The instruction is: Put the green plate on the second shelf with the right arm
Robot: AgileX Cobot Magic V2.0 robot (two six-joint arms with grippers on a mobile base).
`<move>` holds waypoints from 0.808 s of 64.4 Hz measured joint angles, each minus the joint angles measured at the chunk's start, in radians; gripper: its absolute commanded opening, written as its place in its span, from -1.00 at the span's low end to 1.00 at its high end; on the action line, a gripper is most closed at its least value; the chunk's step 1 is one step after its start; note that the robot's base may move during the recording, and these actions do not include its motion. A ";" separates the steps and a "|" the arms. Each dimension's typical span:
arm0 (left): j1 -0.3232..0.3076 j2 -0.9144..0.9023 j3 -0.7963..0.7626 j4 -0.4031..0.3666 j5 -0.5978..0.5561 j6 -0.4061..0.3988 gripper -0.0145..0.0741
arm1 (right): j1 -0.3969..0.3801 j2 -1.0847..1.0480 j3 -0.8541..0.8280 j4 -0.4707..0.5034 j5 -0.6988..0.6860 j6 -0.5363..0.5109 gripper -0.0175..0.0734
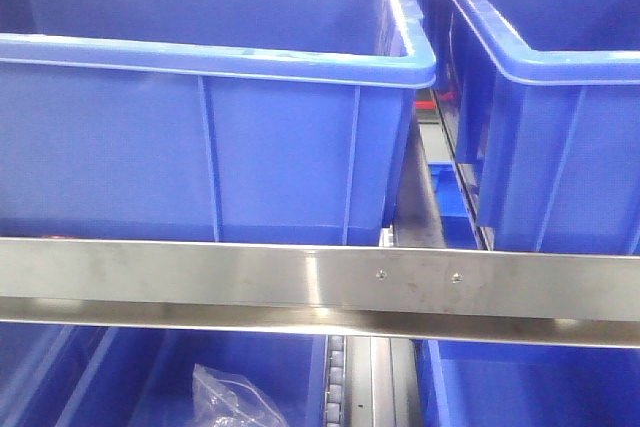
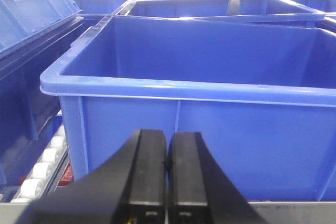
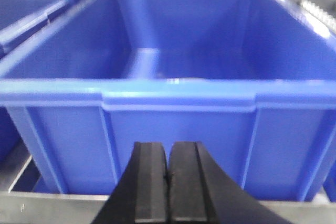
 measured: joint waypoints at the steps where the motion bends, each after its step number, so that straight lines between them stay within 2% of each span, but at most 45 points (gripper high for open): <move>1: 0.000 0.000 0.000 0.000 0.000 0.000 -0.38 | 0.000 0.000 0.000 0.000 0.000 0.000 -0.55; 52: 0.000 0.000 0.000 0.000 0.000 0.000 -0.38 | 0.000 0.000 0.000 -0.028 -0.053 -0.024 -0.55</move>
